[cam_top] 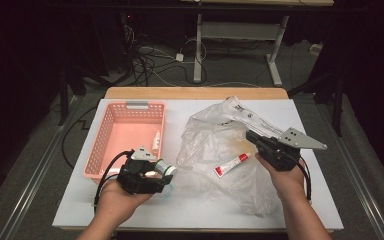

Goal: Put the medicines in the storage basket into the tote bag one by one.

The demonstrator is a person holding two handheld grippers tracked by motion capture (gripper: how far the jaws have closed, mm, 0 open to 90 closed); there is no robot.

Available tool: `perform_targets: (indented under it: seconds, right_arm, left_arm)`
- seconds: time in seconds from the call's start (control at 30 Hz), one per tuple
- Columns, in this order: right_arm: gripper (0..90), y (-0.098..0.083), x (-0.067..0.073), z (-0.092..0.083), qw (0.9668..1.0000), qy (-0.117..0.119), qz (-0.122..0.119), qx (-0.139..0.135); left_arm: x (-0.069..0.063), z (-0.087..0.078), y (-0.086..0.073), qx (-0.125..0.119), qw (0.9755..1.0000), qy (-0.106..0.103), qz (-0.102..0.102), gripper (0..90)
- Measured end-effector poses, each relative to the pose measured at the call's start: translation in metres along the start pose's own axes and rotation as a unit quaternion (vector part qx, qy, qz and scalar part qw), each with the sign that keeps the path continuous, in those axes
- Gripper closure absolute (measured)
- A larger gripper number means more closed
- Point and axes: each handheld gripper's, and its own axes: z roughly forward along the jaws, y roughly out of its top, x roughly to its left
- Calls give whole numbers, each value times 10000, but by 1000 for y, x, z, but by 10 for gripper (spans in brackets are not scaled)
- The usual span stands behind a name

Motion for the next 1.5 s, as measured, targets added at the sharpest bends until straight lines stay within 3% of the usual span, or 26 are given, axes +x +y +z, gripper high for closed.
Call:
perform_targets:
  seconds: [0.23,0.53,1.1,1.5]
  right_arm:
    - [900,0,0,0,10000,4,1,6]
    - [900,0,1,0,10000,16,-1,-4]
    - [900,0,1,1,10000,17,-11,20]
    - [900,-1,2,1,10000,25,-12,22]
  left_arm:
    - [-20,12,-8,62,9997,-129,208,352]
    - [-35,46,-13,161,9991,-244,322,352]
    - [-57,98,12,36,9971,-544,521,352]
    - [-61,117,34,-218,9971,-484,543,352]
